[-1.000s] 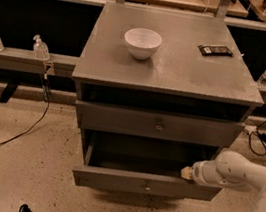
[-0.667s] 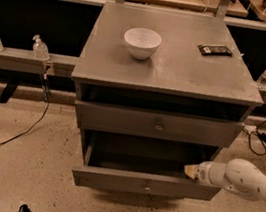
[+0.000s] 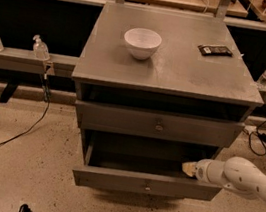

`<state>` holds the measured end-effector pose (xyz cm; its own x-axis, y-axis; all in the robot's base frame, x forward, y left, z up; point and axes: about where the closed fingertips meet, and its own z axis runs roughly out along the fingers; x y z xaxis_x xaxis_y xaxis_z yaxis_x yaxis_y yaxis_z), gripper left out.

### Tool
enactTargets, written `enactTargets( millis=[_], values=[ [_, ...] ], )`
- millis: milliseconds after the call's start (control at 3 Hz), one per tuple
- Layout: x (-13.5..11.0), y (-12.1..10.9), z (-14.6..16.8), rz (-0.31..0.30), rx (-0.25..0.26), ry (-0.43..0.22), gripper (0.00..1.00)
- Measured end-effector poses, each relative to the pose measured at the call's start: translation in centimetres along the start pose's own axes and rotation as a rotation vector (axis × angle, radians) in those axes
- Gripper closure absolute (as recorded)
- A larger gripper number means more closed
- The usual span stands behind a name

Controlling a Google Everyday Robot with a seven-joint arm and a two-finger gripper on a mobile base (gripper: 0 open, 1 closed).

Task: Open middle drawer

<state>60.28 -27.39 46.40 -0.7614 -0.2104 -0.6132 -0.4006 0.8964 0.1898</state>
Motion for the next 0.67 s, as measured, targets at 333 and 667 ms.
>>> enactTargets(
  millis=[333,667],
  values=[
    [-0.2,0.0,0.3,0.058,-0.058,0.002,1.00],
    [-1.7,-0.6,1.5,0.183,-0.163,0.027,1.00]
  ],
)
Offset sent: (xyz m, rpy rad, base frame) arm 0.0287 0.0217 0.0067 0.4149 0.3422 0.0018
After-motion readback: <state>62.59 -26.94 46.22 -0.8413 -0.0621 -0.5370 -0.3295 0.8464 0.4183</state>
